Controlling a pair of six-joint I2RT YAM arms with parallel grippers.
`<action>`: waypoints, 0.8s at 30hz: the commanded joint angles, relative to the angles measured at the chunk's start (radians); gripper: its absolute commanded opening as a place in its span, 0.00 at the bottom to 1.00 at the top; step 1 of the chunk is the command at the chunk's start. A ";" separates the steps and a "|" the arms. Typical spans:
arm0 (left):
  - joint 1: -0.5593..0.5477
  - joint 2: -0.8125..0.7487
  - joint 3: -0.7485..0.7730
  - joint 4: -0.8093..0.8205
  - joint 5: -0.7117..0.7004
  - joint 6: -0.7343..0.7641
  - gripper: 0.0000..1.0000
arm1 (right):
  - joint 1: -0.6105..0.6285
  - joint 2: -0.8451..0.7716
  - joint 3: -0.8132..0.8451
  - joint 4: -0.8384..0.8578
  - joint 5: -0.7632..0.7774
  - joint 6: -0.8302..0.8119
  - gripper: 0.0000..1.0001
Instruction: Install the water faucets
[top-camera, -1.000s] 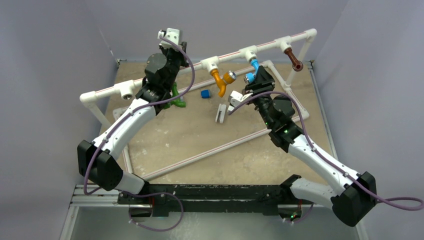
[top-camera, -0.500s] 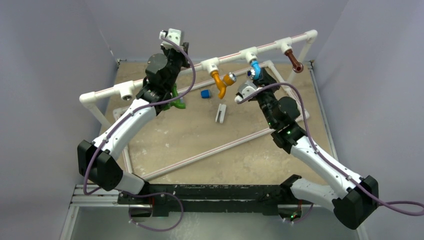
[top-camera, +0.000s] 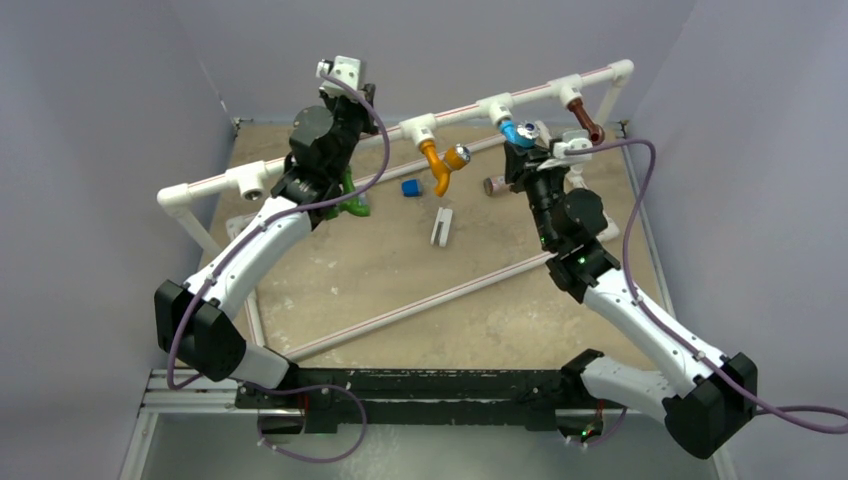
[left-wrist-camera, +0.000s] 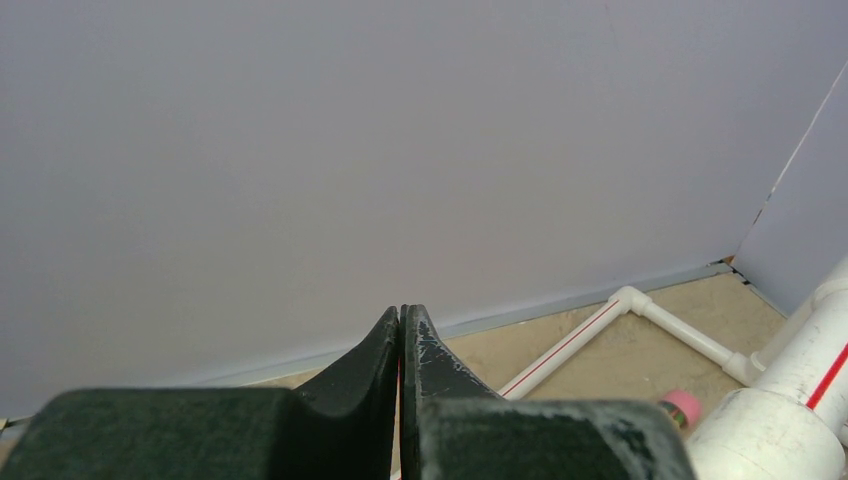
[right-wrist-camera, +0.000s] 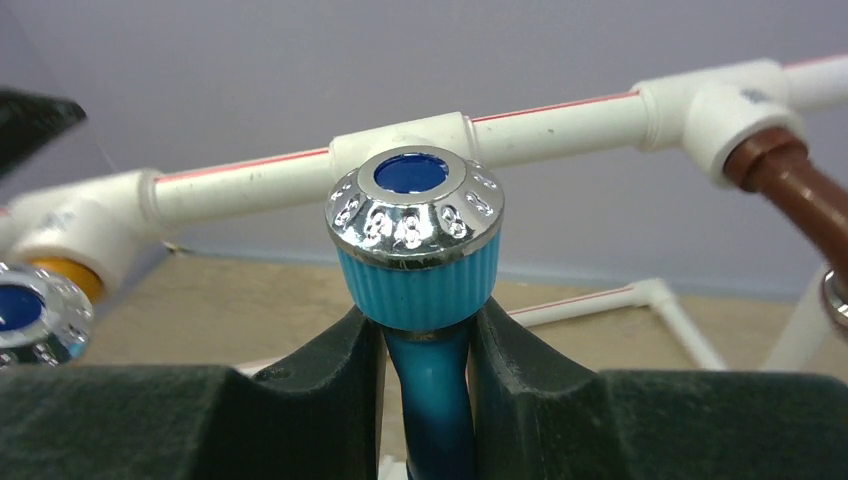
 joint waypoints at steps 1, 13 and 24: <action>-0.038 0.107 -0.104 -0.348 0.039 0.066 0.00 | 0.052 0.019 0.024 0.064 -0.117 0.609 0.00; -0.044 0.105 -0.105 -0.348 0.037 0.068 0.00 | 0.051 -0.016 -0.052 0.123 -0.123 1.257 0.00; -0.047 0.106 -0.105 -0.347 0.039 0.069 0.00 | 0.049 -0.044 -0.117 0.210 -0.165 1.572 0.00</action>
